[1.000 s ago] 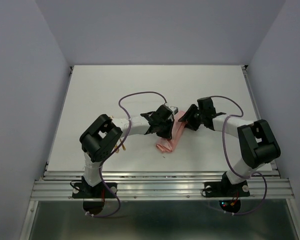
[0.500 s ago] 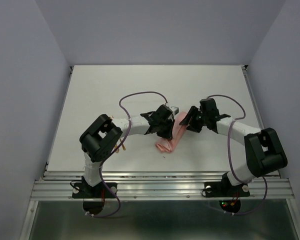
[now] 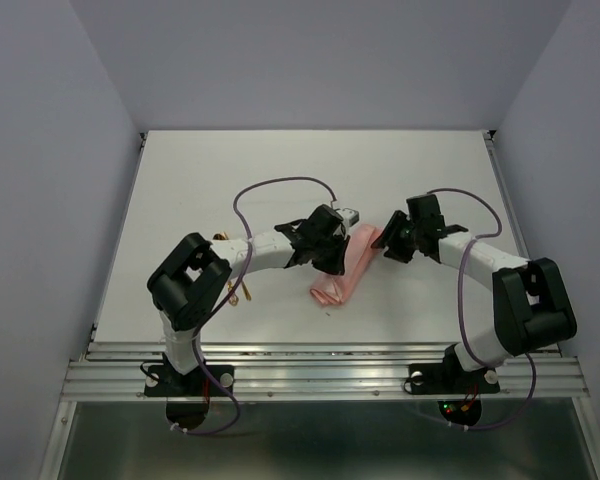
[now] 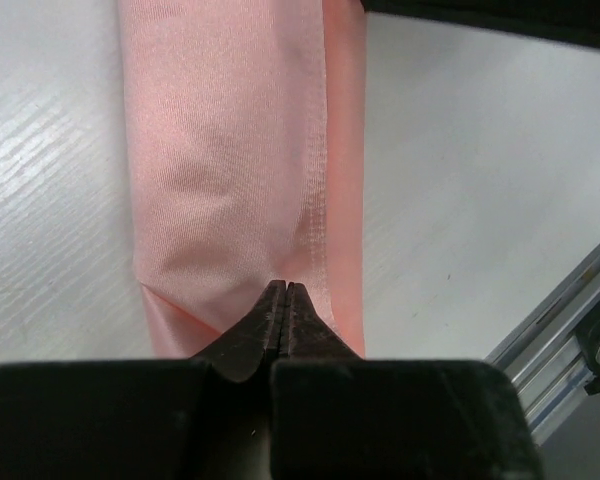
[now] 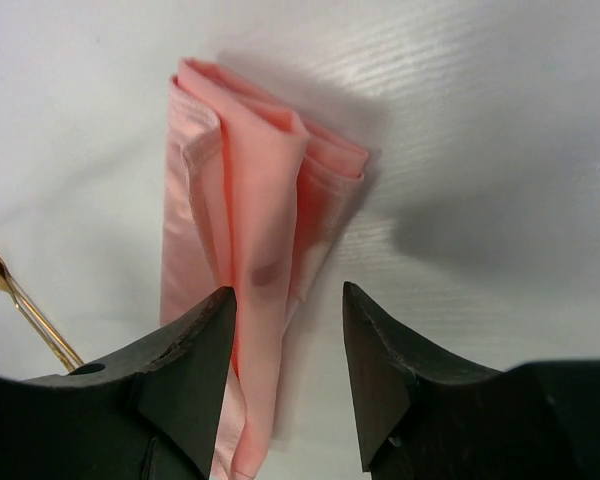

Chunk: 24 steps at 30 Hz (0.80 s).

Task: Fold the napkin into a case and place the utensils inside
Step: Fold the smaller-rectangle-folded napkin at the center of the board.

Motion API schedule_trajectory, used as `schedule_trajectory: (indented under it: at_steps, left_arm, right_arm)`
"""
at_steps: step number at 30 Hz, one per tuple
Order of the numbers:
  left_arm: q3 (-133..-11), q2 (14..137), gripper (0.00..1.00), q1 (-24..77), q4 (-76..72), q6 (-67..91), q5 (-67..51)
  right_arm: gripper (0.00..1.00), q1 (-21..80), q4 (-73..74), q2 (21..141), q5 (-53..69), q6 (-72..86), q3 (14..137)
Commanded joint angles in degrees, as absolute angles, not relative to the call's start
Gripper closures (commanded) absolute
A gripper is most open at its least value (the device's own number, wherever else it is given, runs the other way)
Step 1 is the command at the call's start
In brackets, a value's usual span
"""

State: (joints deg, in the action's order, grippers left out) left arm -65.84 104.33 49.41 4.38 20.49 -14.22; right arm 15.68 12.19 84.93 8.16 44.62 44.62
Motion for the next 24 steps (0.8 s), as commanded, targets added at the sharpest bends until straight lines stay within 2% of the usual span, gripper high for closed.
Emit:
schedule_trajectory:
  at_steps: [1,7,10,11,13,14,17,24]
  left_arm:
    - [-70.56,103.0,1.0,49.31,6.41,16.7,-12.57]
    - [-76.99,106.96,0.98,49.04,8.87,13.71,-8.18]
    - [-82.42,108.54,0.86,48.69,10.28,12.84,-6.34]
    - [-83.83,109.41,0.73,48.78,10.81,12.66,-5.37]
    - [-87.86,110.39,0.59,49.13,12.74,12.13,-3.7]
    - [-89.37,111.61,0.48,49.39,14.48,11.78,-1.43]
    - [-95.86,115.12,0.35,50.79,18.7,10.9,3.5]
    - [-108.01,124.0,0.22,53.35,25.31,10.99,8.08]
  right_arm:
    - [0.48,13.37,11.95,86.04,7.03,42.89,49.21]
    - [0.48,12.83,11.95,87.37,8.26,42.98,50.89]
    - [0.48,11.08,11.95,85.88,7.56,43.5,50.45]
    - [0.48,9.33,11.95,85.43,7.65,43.68,49.67]
    - [0.48,6.96,11.95,84.47,8.35,43.77,48.17]
    - [0.48,4.07,11.95,84.29,9.57,43.6,47.64]
    - [0.48,-0.6,11.95,83.85,11.94,42.81,45.89]
    - [0.48,-2.55,11.95,83.58,13.45,41.31,44.74]
